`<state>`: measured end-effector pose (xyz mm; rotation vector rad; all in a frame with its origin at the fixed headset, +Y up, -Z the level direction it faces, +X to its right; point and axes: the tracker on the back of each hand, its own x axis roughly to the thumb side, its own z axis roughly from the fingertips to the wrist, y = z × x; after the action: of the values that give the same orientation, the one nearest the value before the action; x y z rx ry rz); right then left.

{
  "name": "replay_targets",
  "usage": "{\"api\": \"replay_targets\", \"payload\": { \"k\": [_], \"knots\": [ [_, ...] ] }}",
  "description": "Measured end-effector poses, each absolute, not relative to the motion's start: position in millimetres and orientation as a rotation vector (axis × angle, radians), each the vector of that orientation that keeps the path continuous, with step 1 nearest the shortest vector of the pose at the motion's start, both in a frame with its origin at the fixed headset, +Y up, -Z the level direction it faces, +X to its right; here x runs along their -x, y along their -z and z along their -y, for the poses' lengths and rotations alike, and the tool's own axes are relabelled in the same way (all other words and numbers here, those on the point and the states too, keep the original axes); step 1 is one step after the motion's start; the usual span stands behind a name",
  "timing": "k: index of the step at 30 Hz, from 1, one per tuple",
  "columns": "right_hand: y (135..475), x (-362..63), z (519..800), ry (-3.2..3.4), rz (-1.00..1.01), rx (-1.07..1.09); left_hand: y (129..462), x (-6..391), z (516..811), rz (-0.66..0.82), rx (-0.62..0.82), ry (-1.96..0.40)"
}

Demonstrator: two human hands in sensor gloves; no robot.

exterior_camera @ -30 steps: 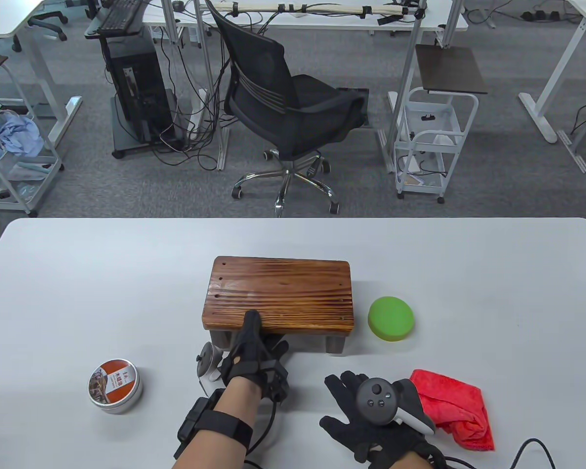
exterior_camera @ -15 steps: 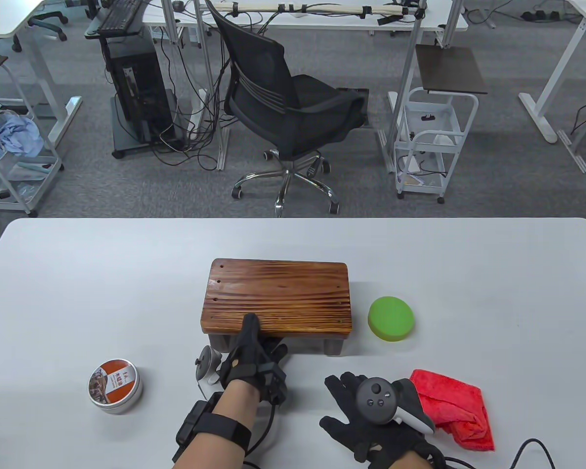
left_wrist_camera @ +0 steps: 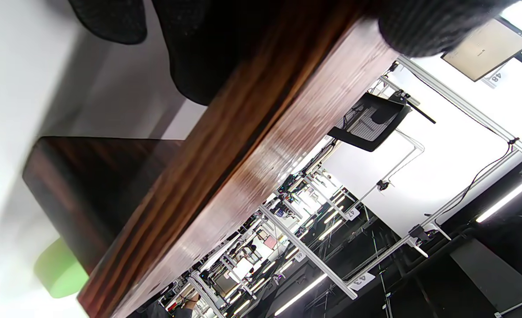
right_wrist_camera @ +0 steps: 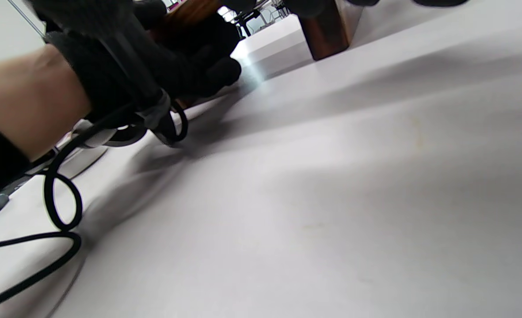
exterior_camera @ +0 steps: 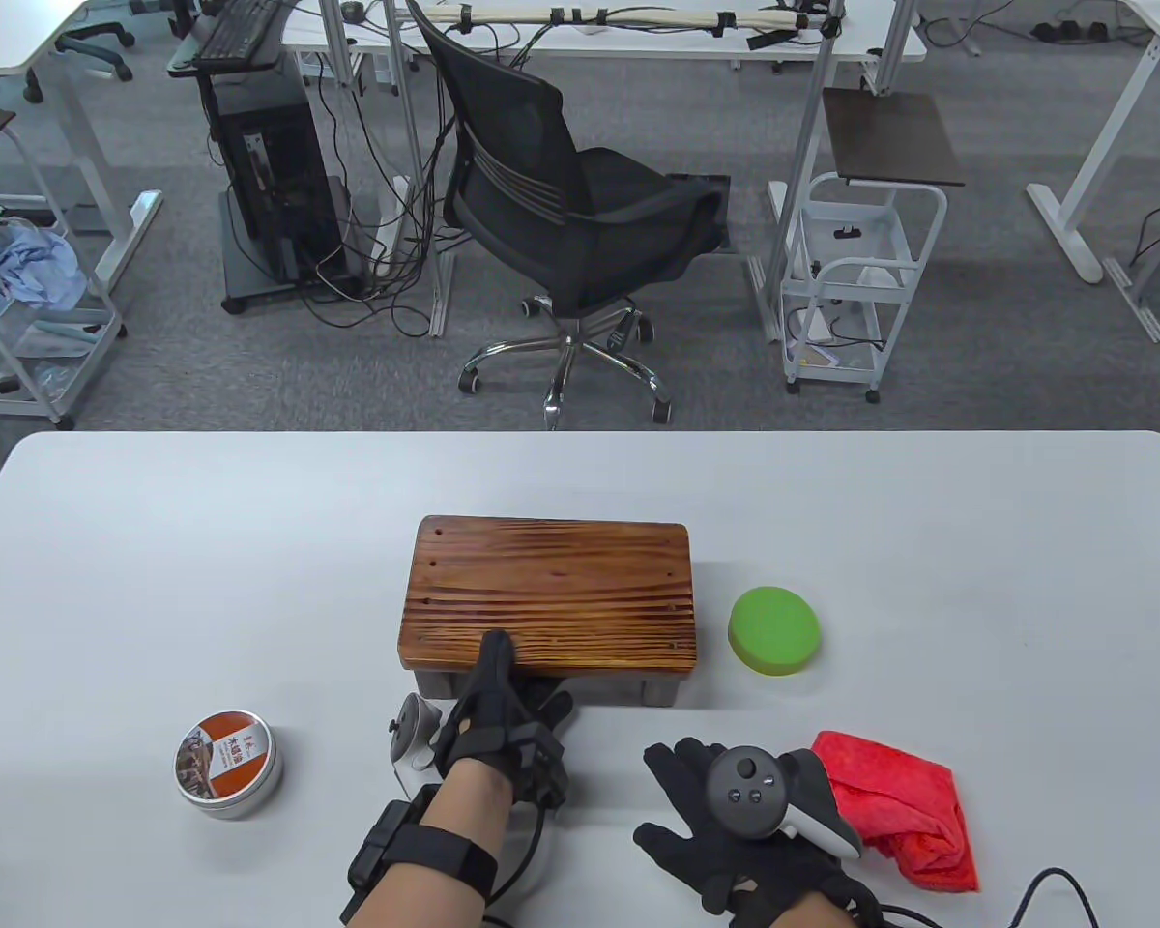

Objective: Dip and apply wood wax on stool

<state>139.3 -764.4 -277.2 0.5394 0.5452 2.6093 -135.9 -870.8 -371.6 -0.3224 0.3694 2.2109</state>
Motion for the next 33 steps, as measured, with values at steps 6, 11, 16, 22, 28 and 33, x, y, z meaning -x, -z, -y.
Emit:
{"api": "replay_targets", "payload": {
  "k": [6, 11, 16, 22, 28, 33],
  "knots": [
    [277.1, -139.4, 765.0, -2.607, -0.548, -0.54, 368.8, 134.7, 867.6, -0.375, 0.341, -2.214],
    [276.7, -138.9, 765.5, -2.601, -0.548, -0.541, 365.1, 134.8, 865.0, -0.312, 0.424, -2.215],
    [276.5, -139.9, 765.9, -2.6, -0.546, -0.539, 353.4, 133.0, 857.6, -0.269, 0.544, -2.096],
    [276.0, -140.1, 766.3, -2.597, -0.546, -0.547, 338.5, 131.1, 835.4, -0.091, 0.795, -1.782],
    [275.3, -139.3, 766.8, -2.599, -0.55, -0.561, 325.7, 131.5, 781.3, 0.221, 0.687, -1.214],
    [274.7, -138.3, 767.0, -2.602, -0.545, -0.571, 307.9, 139.3, 735.3, 0.285, 0.187, -0.657]
  ]
}}
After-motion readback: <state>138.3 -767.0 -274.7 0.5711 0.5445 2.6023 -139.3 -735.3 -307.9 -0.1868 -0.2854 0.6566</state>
